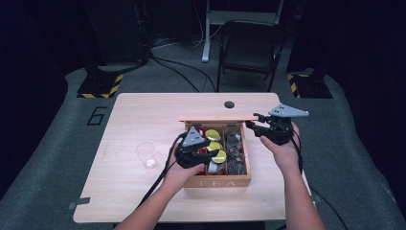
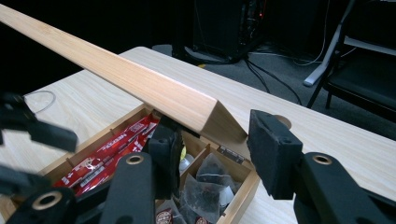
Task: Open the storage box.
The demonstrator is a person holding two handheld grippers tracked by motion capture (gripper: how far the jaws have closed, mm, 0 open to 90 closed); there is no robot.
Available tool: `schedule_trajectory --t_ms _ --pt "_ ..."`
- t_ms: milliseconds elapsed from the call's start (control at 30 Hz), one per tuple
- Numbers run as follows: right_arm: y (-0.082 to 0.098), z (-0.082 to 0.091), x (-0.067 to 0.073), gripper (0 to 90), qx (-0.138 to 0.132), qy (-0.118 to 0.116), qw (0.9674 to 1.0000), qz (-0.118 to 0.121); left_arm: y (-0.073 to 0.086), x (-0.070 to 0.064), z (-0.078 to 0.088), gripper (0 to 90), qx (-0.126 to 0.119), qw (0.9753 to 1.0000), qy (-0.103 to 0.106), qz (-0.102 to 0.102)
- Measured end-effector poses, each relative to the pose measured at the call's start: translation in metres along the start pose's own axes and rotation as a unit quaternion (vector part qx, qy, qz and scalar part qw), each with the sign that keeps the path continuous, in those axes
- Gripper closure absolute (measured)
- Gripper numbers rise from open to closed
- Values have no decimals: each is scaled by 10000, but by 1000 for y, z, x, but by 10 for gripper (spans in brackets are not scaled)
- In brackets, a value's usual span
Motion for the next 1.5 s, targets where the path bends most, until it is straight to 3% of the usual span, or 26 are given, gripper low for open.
schedule_trajectory --t_ms 167,267,400,533,633,667,900,1067,1233,1333,1500 --pt "-1 0 0 555 -1 58 10000 64 -4 -4 -20 496 178 9996 118 -177" --pt "-1 0 0 555 6 49 10000 57 -8 -8 -31 498 271 9988 164 -383" --pt "-2 -1 -1 555 -5 37 10000 52 -7 -11 -47 491 396 9980 231 -427" --pt "-2 -1 -1 555 5 20 10000 31 -5 -10 -60 457 592 9971 183 -447" --pt "-2 -1 -1 555 15 22 10000 17 -6 -10 -67 439 605 9973 107 -412" --pt "-2 -1 -1 555 20 21 10000 24 -7 -9 -68 432 665 9965 85 -503" --pt "-2 -1 -2 555 12 24 10000 32 -1 -6 -86 379 1007 9937 -18 -493" --pt "-2 -1 -2 555 8 6 10000 35 3 -2 -94 375 1264 9903 -127 -563" --pt "-2 0 -2 555 7 -3 10000 45 3 1 -98 374 1248 9904 -184 -563" --pt "-2 -1 -2 555 -1 4 10000 42 2 2 -99 386 1246 9902 -250 -572" --pt "-2 0 -2 555 -1 5 10000 41 5 -2 -103 532 1381 9872 -263 -751"
Point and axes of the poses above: each handheld gripper's, and its own axes: z roughly backward along the jaws, y roughly out of its underside, x roughly to its left, the point moved 5 cm from there along -z, roughly forward along the jaws, and after that the axes turned 8 degrees about z, right-handed, at the moved point
